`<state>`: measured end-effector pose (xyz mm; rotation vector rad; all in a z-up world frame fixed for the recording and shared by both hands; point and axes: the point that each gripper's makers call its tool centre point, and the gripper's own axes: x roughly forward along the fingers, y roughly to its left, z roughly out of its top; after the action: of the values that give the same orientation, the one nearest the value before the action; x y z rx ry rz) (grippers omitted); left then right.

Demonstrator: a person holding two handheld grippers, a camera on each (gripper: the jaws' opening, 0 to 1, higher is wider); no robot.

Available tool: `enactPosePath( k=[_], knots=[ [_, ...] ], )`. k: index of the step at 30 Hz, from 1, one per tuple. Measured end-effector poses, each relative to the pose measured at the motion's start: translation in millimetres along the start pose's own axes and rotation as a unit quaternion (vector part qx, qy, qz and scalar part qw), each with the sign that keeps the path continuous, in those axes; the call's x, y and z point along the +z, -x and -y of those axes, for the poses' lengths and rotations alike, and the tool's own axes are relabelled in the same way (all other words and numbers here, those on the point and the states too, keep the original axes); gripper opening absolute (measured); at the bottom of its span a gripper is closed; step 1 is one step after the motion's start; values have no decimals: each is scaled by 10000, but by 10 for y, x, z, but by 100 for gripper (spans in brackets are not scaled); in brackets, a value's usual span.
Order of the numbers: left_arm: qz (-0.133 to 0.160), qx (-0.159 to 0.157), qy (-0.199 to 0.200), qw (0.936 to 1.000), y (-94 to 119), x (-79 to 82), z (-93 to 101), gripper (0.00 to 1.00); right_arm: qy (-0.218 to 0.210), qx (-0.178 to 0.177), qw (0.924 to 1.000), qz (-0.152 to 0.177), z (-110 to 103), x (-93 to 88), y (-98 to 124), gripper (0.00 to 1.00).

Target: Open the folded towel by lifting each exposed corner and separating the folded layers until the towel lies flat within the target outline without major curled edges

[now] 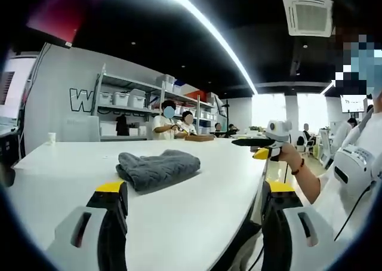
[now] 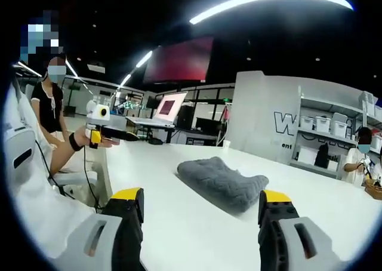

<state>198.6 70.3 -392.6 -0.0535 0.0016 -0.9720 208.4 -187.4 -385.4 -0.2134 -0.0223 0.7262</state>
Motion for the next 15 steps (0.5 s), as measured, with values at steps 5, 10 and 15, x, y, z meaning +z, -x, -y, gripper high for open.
enactPosePath(
  k=[5, 10, 15],
  knots=[
    [13, 25, 1, 10000, 4, 8, -6, 91, -14, 22, 10000, -1, -14, -4, -9, 77],
    [6, 17, -5, 10000, 4, 7, -3, 91, -15, 24, 10000, -45, -20, -23, -15, 77],
    [17, 0, -9, 10000, 2, 17, 7, 91, 13, 78, 10000, -29, -61, -2, -27, 77]
  ],
)
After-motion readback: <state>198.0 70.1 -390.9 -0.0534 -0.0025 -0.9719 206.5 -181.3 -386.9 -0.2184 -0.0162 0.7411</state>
